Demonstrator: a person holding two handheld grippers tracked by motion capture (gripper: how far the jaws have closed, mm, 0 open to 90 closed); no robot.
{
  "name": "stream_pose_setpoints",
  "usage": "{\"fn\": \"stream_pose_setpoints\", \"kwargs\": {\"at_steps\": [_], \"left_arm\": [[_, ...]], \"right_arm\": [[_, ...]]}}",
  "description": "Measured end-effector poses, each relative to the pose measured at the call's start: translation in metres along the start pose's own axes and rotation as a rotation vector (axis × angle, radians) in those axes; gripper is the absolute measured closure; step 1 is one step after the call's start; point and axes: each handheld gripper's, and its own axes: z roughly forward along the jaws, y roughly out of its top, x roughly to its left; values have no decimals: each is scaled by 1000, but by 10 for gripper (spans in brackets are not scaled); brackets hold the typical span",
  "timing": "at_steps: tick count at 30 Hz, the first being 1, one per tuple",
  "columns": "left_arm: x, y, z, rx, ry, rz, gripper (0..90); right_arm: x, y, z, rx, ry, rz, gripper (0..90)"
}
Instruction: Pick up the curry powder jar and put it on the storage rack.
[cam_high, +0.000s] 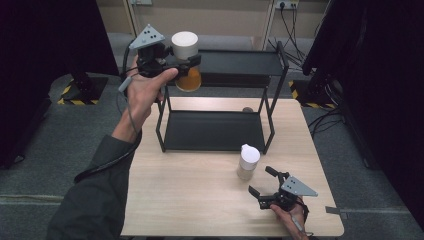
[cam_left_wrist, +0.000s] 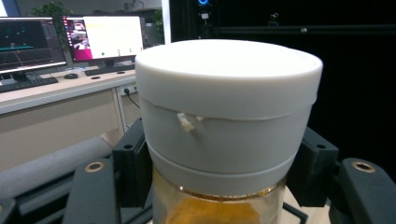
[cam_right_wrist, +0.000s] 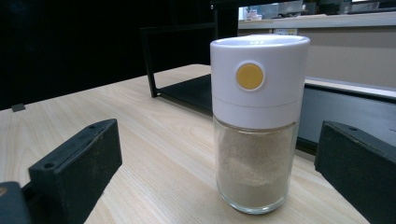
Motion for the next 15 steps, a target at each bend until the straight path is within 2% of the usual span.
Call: {"fn": "stream_pose_setpoints", "kwargs": {"at_steps": [4, 12, 15], "left_arm": [[1, 4, 11, 8, 45, 18, 355], [5, 7, 32, -10, 108, 3, 355], [6, 6, 39, -13, 135, 19, 355]], "right_arm": [[-1, 0, 0, -1, -1, 2, 9], [0, 0, 0, 2, 7, 1, 9], [-1, 0, 0, 3, 7, 3, 9]]}}
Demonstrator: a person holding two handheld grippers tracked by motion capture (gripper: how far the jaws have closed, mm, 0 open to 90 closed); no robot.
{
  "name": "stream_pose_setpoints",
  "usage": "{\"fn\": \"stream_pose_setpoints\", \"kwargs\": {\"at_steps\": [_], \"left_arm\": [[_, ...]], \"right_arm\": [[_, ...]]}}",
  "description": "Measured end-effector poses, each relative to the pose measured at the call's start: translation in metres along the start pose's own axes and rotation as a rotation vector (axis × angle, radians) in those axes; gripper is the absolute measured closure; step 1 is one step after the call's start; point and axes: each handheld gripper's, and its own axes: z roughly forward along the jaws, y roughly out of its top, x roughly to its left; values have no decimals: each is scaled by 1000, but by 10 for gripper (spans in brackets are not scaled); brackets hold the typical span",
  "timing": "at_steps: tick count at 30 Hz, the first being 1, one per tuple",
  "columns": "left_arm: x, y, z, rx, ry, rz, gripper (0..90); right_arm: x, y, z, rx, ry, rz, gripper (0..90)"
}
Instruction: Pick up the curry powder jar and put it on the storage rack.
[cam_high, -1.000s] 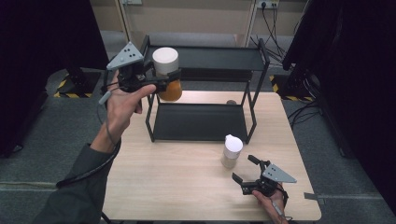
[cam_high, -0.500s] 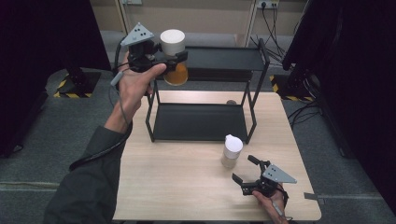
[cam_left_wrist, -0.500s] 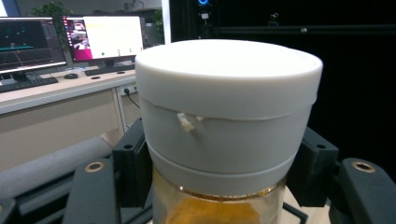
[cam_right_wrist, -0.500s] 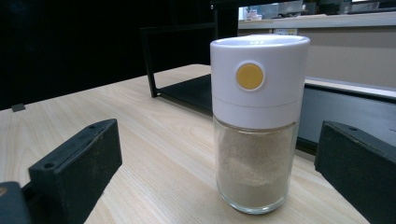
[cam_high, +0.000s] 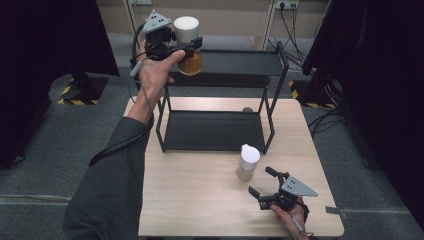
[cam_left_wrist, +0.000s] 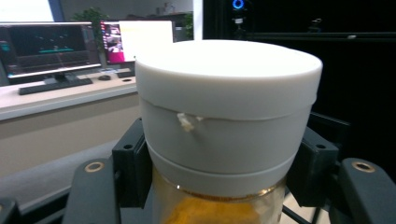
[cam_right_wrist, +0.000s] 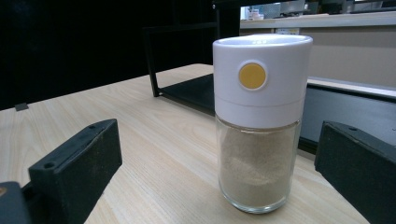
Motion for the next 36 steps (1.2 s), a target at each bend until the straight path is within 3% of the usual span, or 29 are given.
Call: {"fn": "stream_pose_setpoints", "kwargs": {"at_steps": [9, 13, 19, 29, 36], "left_arm": [[7, -10, 23, -11, 40, -35, 355], [5, -10, 32, -4, 70, 6, 355], [8, -16, 43, -19, 76, -16, 354], [7, -24, 55, -5, 87, -4, 353], [9, -31, 56, -32, 92, -19, 348]], "right_arm": [[0, 0, 0, 1, 6, -1, 9], [-1, 0, 0, 0, 8, 0, 9], [-1, 0, 1, 0, 12, 1, 9], [-2, 0, 1, 2, 18, 4, 9], [-2, 0, 1, 2, 20, 5, 9]]}}
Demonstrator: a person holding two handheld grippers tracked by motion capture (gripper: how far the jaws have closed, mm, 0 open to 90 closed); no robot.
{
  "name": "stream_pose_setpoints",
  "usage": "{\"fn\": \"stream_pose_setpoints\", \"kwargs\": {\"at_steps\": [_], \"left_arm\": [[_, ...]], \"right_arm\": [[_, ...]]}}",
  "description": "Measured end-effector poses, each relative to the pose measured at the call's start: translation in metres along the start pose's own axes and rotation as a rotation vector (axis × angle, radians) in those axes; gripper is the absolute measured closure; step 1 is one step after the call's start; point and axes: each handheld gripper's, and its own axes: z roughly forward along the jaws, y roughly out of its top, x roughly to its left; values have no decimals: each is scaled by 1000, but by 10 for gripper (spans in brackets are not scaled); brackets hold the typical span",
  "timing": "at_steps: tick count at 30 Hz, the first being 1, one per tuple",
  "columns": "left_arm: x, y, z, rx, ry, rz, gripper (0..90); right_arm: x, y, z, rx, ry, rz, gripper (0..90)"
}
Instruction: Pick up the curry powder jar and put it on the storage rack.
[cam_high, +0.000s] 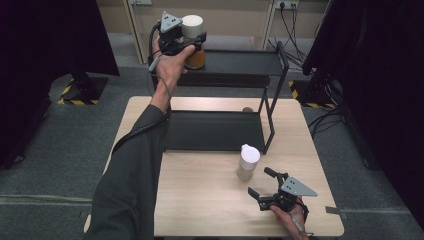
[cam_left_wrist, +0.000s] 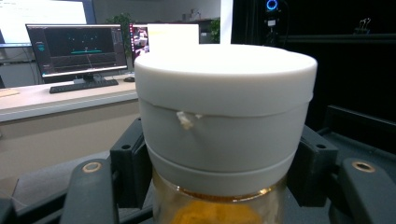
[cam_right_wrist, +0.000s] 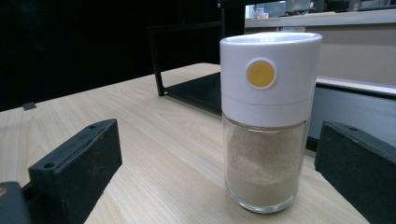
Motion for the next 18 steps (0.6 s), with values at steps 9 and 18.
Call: {"fn": "stream_pose_setpoints", "kwargs": {"at_steps": [9, 18], "left_arm": [[-4, -2, 0, 30, 38, -79, 88], [-6, -1, -8, 14, 23, -90, 4]], "right_arm": [[1, 0, 0, 1, 1, -4, 9], [1, 0, 1, 4, 2, -5, 9]]}}
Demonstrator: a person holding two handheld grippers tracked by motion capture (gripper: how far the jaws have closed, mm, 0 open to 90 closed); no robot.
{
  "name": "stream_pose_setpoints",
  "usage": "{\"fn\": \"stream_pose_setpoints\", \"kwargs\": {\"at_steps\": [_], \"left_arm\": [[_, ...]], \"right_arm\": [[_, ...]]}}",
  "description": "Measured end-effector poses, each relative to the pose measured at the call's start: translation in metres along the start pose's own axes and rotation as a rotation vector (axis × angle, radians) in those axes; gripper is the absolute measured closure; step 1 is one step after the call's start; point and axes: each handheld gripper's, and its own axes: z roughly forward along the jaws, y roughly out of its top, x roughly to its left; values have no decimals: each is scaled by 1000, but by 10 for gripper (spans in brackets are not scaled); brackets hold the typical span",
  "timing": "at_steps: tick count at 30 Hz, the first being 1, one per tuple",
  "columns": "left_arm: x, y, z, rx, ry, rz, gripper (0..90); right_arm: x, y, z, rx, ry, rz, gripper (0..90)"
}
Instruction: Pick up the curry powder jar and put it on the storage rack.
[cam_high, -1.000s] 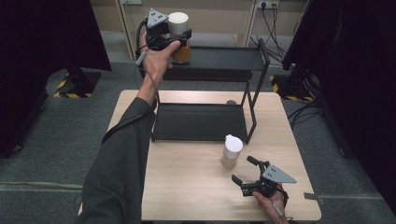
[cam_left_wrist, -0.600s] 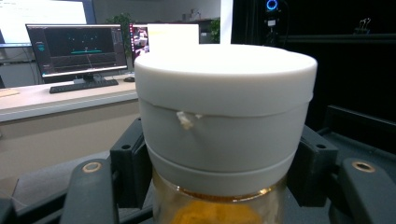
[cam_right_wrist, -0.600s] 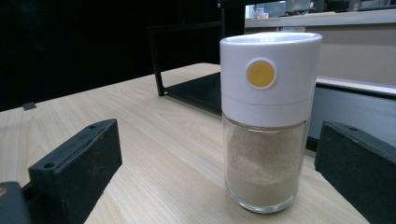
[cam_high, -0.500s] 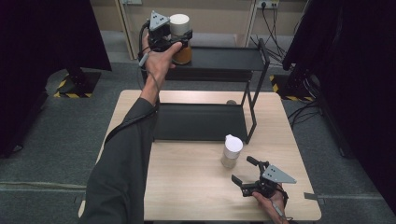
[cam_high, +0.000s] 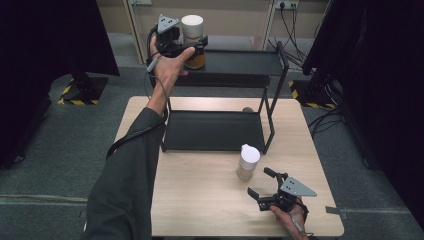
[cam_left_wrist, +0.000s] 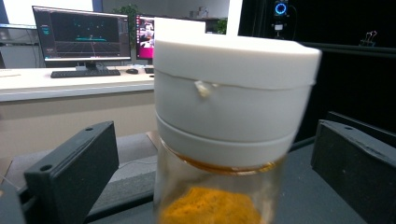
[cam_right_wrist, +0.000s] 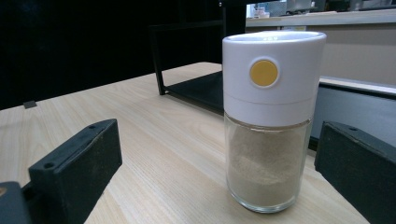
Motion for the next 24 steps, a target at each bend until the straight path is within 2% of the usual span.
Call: {"fn": "stream_pose_setpoints", "kwargs": {"at_steps": [5, 7, 12, 17, 20, 24], "left_arm": [[-2, 0, -7, 8, -15, 7, 4], [-2, -1, -11, 8, -18, -1, 4], [-4, -2, -23, 4, -33, 16, 4], [-6, -5, -39, -6, -65, 12, 4], [-7, -8, -48, -7, -86, 28, 4], [-7, -15, -62, -18, -111, 21, 5]], "right_arm": [[0, 0, 0, 2, 0, 1, 9], [0, 0, 0, 2, -1, 0, 9], [0, 0, 0, 1, -1, 0, 9], [0, 0, 0, 1, -3, 1, 9], [1, 0, 0, 1, -3, 2, 9], [1, 0, 1, 3, -3, 1, 9]]}}
